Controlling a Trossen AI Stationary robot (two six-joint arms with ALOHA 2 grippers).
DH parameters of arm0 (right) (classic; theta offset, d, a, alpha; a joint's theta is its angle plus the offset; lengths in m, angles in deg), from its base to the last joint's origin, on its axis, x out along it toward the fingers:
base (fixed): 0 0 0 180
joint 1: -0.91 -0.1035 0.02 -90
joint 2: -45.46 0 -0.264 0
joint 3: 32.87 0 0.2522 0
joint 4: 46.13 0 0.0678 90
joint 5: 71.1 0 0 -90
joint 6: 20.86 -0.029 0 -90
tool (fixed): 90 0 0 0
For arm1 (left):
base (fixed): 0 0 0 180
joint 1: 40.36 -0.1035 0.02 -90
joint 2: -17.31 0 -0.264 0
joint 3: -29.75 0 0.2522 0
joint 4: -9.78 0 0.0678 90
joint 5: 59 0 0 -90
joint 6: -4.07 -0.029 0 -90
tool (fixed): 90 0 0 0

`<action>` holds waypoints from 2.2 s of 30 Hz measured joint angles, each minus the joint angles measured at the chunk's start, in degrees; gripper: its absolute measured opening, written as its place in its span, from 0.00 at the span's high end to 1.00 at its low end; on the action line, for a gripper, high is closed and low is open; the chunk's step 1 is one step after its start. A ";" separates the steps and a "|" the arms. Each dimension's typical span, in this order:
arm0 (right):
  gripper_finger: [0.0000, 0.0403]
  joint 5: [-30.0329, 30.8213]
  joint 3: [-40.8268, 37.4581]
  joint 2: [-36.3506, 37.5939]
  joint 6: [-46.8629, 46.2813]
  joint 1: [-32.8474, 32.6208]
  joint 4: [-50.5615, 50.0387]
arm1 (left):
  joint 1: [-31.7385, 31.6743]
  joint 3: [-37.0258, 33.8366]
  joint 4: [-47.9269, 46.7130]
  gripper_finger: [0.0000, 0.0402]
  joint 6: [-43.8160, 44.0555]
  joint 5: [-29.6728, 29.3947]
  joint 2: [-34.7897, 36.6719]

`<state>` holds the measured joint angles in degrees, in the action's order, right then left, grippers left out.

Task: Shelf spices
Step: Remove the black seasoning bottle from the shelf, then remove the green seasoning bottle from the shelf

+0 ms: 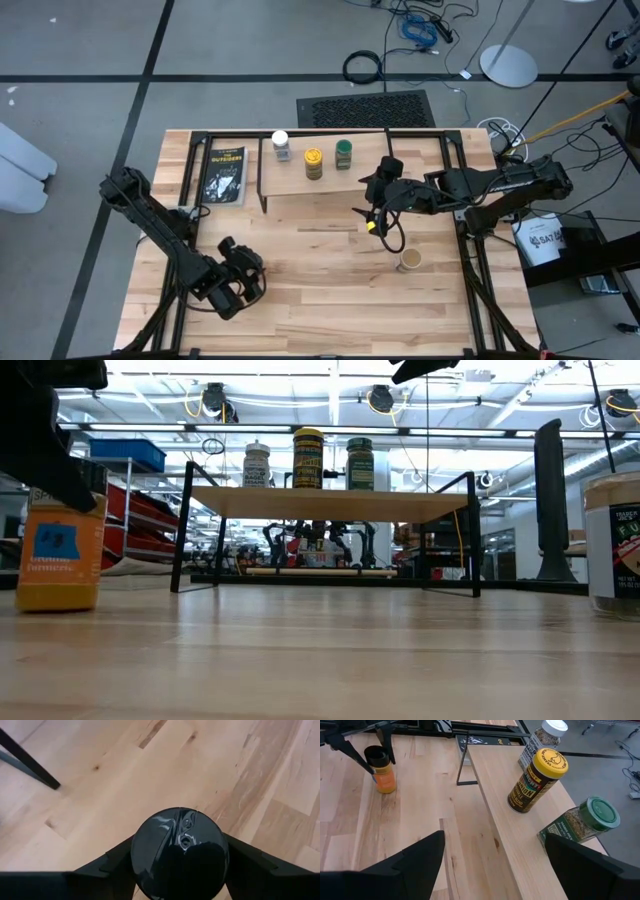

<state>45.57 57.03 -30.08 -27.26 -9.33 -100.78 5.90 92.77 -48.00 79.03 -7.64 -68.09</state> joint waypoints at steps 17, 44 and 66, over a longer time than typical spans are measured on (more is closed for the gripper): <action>0.17 0.00 0.00 0.01 0.00 0.00 -0.01 | -0.11 4.11 -3.66 0.15 -0.45 -1.29 0.04; 0.17 -33.87 17.49 -5.23 21.84 35.30 -0.59 | -7.52 20.22 -18.50 0.15 -18.56 -23.54 1.33; 0.17 -45.09 33.94 -26.86 28.41 41.24 -21.77 | -24.98 20.24 14.95 0.15 -74.04 -10.78 25.78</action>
<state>0.48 90.97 -56.93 1.16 31.91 -122.56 -19.08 113.01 -33.05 4.99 -18.42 -42.32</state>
